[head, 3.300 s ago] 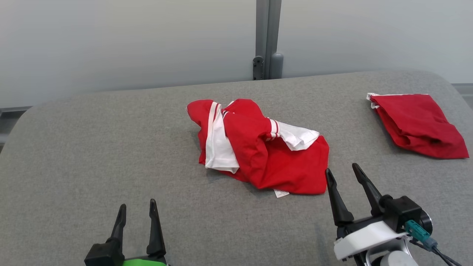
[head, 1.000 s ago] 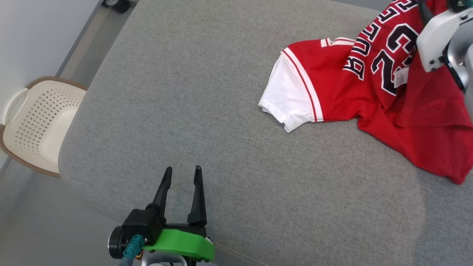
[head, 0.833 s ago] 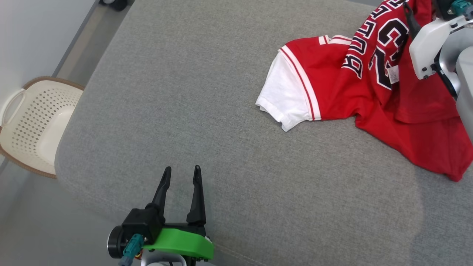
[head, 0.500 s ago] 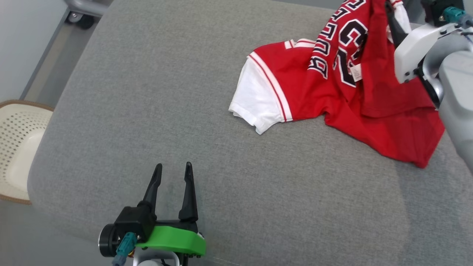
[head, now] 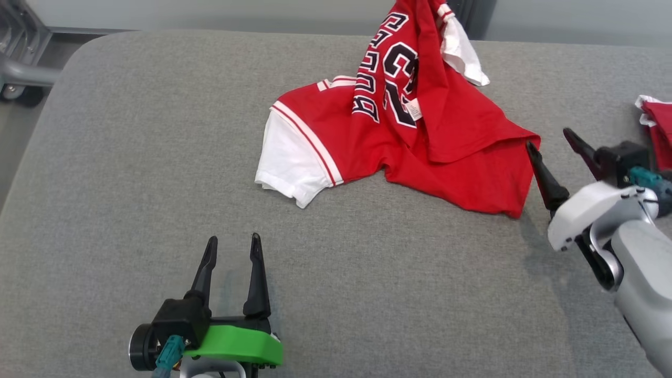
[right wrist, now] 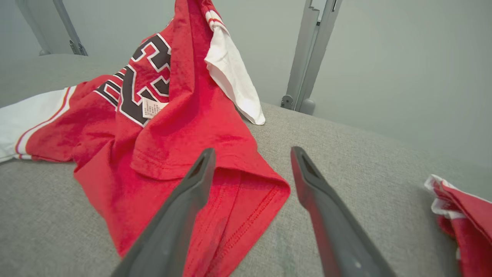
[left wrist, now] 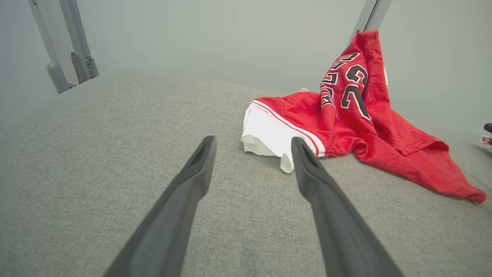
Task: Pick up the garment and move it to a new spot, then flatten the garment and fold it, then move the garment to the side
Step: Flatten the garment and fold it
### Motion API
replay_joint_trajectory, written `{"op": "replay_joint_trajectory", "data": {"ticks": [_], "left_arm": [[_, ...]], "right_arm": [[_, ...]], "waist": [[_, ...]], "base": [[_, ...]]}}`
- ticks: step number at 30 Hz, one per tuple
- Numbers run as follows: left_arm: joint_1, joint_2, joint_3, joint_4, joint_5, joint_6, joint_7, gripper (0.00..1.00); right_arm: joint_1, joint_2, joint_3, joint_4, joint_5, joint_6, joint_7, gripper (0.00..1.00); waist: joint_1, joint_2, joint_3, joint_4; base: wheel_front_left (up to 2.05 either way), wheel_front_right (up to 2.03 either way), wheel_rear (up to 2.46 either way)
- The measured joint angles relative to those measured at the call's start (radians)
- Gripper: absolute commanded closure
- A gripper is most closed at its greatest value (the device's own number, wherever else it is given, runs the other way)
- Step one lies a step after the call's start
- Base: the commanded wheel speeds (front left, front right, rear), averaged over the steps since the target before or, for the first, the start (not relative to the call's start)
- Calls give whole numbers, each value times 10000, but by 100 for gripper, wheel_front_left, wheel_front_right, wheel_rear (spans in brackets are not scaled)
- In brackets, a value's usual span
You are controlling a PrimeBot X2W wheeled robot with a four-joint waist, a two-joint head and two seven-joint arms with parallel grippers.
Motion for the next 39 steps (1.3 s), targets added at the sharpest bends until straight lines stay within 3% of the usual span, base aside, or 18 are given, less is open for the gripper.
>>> {"op": "replay_joint_trajectory", "data": {"ticks": [10,16,25,26,28,29,34,39], "left_arm": [[-9,0,-48,23,15,-69,0,0],[-20,0,-36,67,8,-67,0,0],[-34,0,-4,98,10,-69,-2,0],[-40,0,2,105,10,-69,0,0],[-49,0,-4,123,12,-71,-2,0],[-49,0,2,130,13,-71,0,0],[-25,0,125,132,38,-50,-2,0],[28,0,184,111,46,-50,-2,0]], "right_arm": [[2253,1335,-1532,-715,-865,0,0,0],[2367,1802,-1975,-502,-1661,0,0,0],[1612,2318,-2525,991,-2213,0,-6,0],[1498,2351,-2516,1145,-2242,0,-8,35],[1337,2414,-2454,1427,-2301,0,-31,88],[1290,2468,-2431,1517,-2293,0,-33,100],[1310,2541,-2345,1327,-2092,2,-27,100],[1936,2360,-2533,322,-1718,2,-15,100]], "waist": [[0,0,106,-108],[0,0,213,167],[0,0,283,376],[0,0,289,382],[0,0,284,395],[0,0,271,397],[0,0,163,275],[0,0,19,-25]], "base": [[0,0,0],[0,0,0],[0,0,0],[0,0,0],[0,0,0],[0,0,0],[0,0,0],[0,0,0]]}}
